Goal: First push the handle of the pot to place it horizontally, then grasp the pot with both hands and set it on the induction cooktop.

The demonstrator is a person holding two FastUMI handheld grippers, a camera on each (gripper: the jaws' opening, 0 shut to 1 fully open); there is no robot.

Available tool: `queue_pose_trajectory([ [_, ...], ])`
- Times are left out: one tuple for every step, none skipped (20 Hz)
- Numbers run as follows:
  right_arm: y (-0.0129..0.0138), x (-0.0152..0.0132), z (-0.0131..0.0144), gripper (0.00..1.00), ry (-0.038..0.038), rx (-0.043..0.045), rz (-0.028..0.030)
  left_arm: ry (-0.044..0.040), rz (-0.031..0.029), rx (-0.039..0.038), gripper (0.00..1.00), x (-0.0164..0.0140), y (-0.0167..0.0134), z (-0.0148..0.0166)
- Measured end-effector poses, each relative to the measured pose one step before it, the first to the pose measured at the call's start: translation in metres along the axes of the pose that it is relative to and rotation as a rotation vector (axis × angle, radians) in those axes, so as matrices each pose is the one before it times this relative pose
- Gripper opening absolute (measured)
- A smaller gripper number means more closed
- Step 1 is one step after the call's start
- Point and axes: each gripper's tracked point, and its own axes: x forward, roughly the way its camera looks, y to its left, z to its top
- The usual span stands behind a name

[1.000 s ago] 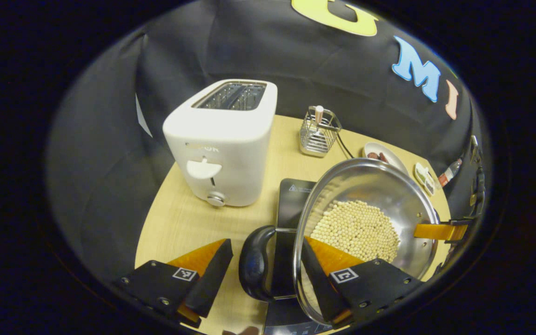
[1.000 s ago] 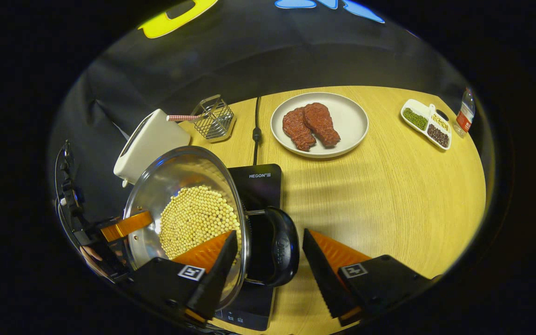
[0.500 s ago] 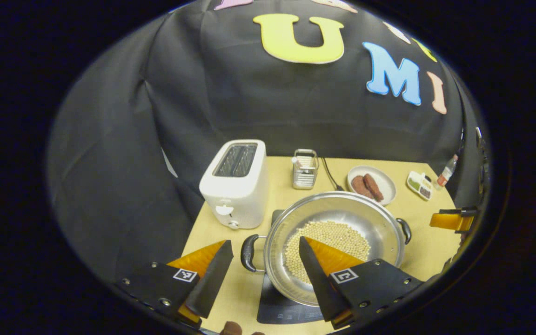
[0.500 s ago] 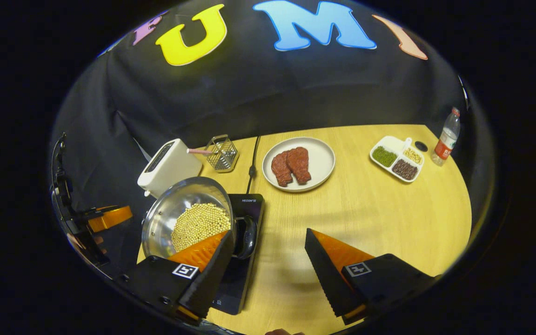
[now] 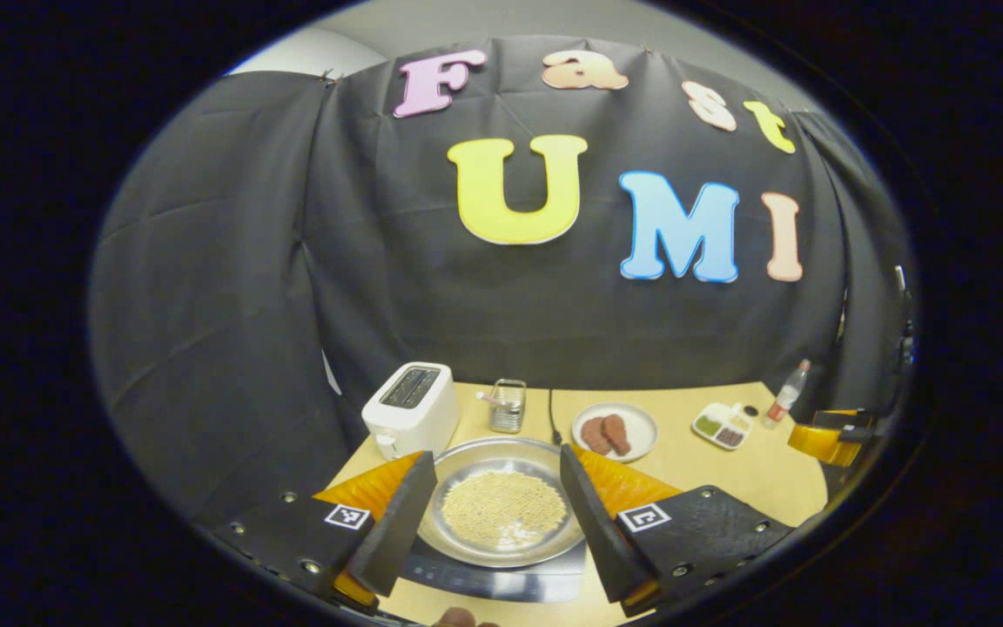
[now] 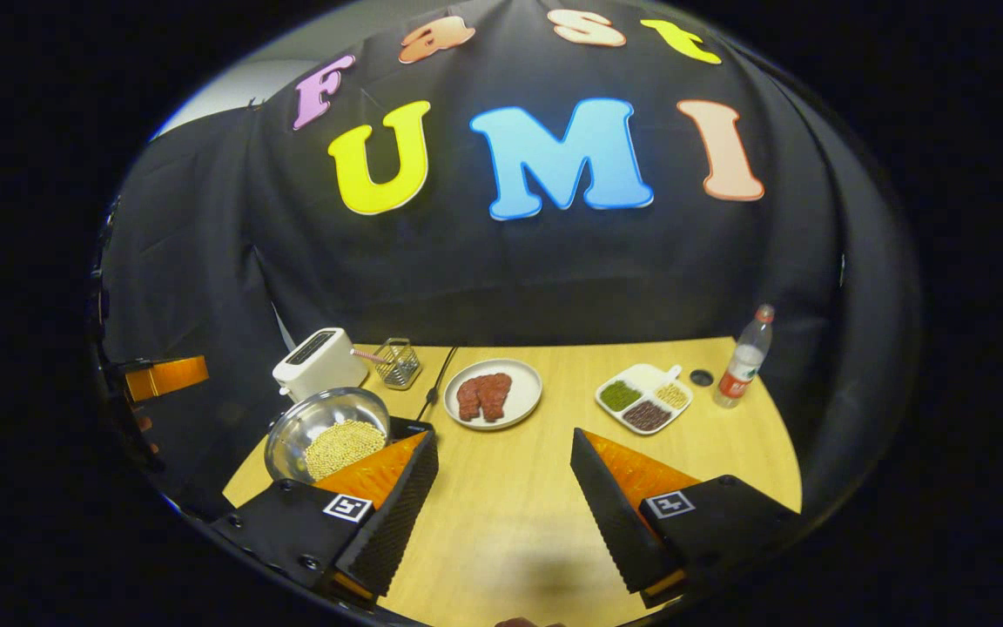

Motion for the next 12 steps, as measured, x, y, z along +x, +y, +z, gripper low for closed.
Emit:
queue_pose_trajectory([
  [-0.01099, -0.01663, 0.01107, 0.98, -0.04363, -0.02151, -0.01012, -0.03201, 0.00657, -0.02419, 0.82, -0.01251, -0.01438, 0.00700],
  [-0.01127, -0.01638, 0.01002, 0.98, -0.03963, -0.01603, -0.00921, -0.03434, 0.01328, -0.01567, 0.82, -0.01399, -0.01131, 0.00731],
  [-0.01002, -0.01733, 0.00914, 0.98, -0.03763, -0.01219, -0.00356, -0.03626, 0.00561, -0.00590, 0.82, -0.01382, -0.01274, 0.00820],
  [-0.01105, -0.01674, 0.00976, 0.98, -0.03789, -0.01147, -0.00481, -0.04208, 0.00491, -0.00383, 0.82, -0.01841, -0.01142, 0.00748],
  [-0.01267, -0.01542, 0.00682, 0.98, -0.03665, -0.01120, -0.01173, -0.04075, 0.00337, -0.00769, 0.82, -0.01732, -0.01013, 0.00849],
  [-0.01165, -0.01564, 0.00478, 0.98, -0.02585, -0.00613, -0.01871, -0.03892, 0.00511, -0.01622, 0.82, -0.02048, -0.00822, 0.00857],
  [-0.01124, -0.01491, 0.00129, 0.98, -0.01829, 0.00353, -0.01447, -0.04346, 0.00047, -0.01512, 0.82, -0.01493, -0.01020, 0.00920],
  [-0.00802, -0.01442, 0.00018, 0.98, -0.00585, 0.01104, -0.00747, -0.02950, -0.01397, -0.00987, 0.82, -0.01511, -0.01109, 0.00436],
  [-0.00568, -0.01339, -0.00224, 0.98, -0.00151, 0.01157, -0.00379, -0.01739, -0.03110, 0.00154, 0.81, -0.01057, -0.01160, 0.00086],
  [-0.00751, -0.01037, -0.00248, 0.98, 0.00598, 0.00634, -0.01084, -0.01060, -0.02380, -0.00309, 0.81, -0.01558, -0.00854, 0.00161],
  [-0.01098, -0.00840, -0.00304, 0.98, 0.00244, 0.00231, -0.01787, -0.01099, -0.02643, -0.00550, 0.81, -0.00988, -0.00740, 0.00024],
  [-0.01049, -0.00887, -0.00023, 0.98, -0.01129, 0.00448, -0.02347, -0.00720, -0.02415, -0.00803, 0.81, -0.00785, -0.00468, -0.00169],
])
